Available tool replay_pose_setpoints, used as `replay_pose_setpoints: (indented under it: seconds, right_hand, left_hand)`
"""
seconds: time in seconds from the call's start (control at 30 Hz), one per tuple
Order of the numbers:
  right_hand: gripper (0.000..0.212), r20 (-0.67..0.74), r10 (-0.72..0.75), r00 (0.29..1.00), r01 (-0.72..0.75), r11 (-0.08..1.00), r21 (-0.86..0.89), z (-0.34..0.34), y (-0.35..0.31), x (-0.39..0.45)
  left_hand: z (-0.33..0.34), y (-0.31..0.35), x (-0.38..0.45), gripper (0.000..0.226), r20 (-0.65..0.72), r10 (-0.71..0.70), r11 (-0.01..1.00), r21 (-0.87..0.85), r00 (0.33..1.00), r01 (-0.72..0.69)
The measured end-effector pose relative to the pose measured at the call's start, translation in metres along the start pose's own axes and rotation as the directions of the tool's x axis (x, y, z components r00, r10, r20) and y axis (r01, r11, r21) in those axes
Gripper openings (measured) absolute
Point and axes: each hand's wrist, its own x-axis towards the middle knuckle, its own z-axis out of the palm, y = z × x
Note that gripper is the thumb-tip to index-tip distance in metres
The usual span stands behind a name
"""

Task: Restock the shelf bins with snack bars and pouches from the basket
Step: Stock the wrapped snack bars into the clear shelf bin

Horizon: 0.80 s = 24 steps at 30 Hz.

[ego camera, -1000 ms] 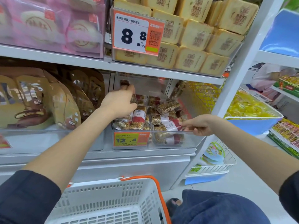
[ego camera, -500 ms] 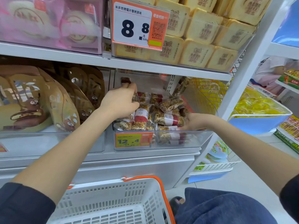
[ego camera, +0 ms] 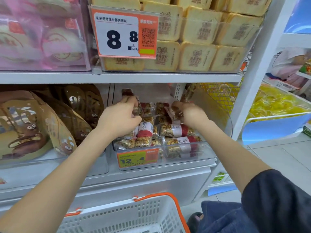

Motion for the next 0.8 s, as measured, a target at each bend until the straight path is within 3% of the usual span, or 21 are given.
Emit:
replay_pose_setpoints:
  seconds: [0.07,0.1,0.17,0.2,0.23,0.3,0.37,0.5,0.67,0.73,0.8]
  right_hand:
    - [0.067,-0.241,-0.023,0.970,0.071,0.978,0.194,0.002,-0.011,-0.009]
    - [0.067,-0.274,-0.097,0.957,0.167,0.955,0.245,0.002,-0.021,-0.016]
    - [0.074,-0.161,-0.287,0.944,0.327,0.874,0.360,0.009,-0.038,-0.028]
    - [0.078,-0.062,-0.328,0.943,0.320,0.837,0.444,0.009,-0.045,-0.034]
    - [0.077,0.008,-0.303,0.953,0.252,0.807,0.533,0.010,-0.050,-0.039]
    - [0.062,0.019,-0.228,0.973,0.159,0.734,0.660,0.009,-0.059,-0.045]
    - [0.053,0.028,-0.220,0.975,0.147,0.736,0.661,0.013,-0.069,-0.050]
    - [0.067,0.146,-0.272,0.951,0.147,0.816,0.558,0.023,-0.079,-0.058]
    - [0.043,0.107,-0.302,0.947,0.144,0.701,0.698,-0.010,-0.046,-0.054]
    - [0.031,0.096,-0.197,0.976,0.065,0.679,0.731,-0.021,-0.018,-0.051]
    - [0.033,0.009,0.024,1.000,-0.023,0.688,0.725,-0.023,0.009,-0.047]
  left_hand:
    - [0.000,0.000,0.000,0.027,-0.011,0.004,1.000,-0.008,1.000,-0.004]
    - [0.001,0.000,0.001,0.027,-0.015,0.002,1.000,-0.022,1.000,-0.003]
    - [0.000,0.001,0.000,0.030,-0.017,-0.011,0.997,-0.079,1.000,0.009]
    - [-0.001,0.001,-0.001,0.032,-0.019,-0.006,0.994,-0.105,1.000,0.004]
    - [-0.001,0.001,-0.002,0.034,-0.016,0.018,0.993,-0.113,1.000,-0.019]
    - [-0.004,0.004,-0.002,0.038,0.033,0.090,0.993,-0.075,0.995,-0.088]
    - [-0.008,0.011,0.004,0.039,0.128,0.118,0.993,-0.033,0.985,-0.114]
    - [-0.011,0.034,0.033,0.031,0.232,0.103,0.992,-0.088,0.967,-0.085]
    - [0.024,0.064,0.102,0.030,0.274,0.106,0.975,-0.218,0.956,-0.046]
    - [0.041,0.075,0.128,0.030,0.306,0.128,0.962,-0.269,0.944,-0.043]
    - [0.055,0.086,0.146,0.021,0.300,0.112,0.944,-0.331,0.947,-0.007]
